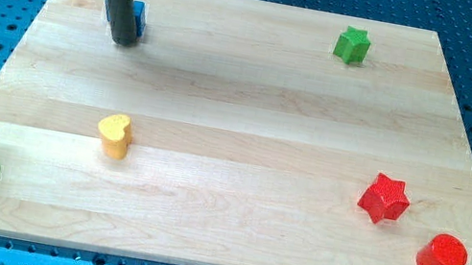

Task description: Keep yellow blocks and green blocks diagonal to each other

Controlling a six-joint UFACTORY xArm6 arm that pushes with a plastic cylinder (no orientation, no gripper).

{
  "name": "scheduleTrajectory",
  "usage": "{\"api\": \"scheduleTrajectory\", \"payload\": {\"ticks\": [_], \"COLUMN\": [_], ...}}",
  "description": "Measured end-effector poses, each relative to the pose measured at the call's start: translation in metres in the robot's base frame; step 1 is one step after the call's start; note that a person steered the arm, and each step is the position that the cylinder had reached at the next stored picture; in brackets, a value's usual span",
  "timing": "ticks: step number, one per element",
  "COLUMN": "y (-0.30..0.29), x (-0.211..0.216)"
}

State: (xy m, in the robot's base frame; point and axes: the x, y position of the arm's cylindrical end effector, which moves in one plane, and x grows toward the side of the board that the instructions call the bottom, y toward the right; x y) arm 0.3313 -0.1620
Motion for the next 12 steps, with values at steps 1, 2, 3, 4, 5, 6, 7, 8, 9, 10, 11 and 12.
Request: {"api": "scheduleTrajectory", "payload": {"ticks": [1, 2, 3, 4, 5, 6, 7, 8, 9, 10, 11, 12], "y": [0.107, 0.187, 0.277, 0.33, 0.317, 0.279, 0.244, 0.12, 0.07, 0.027, -0.001, -0.046], "x": [-0.03, -0.105, -0.117, -0.089, -0.042, 0.057, 0.118, 0.182, 0.223, 0.227, 0.265, 0.287]}}
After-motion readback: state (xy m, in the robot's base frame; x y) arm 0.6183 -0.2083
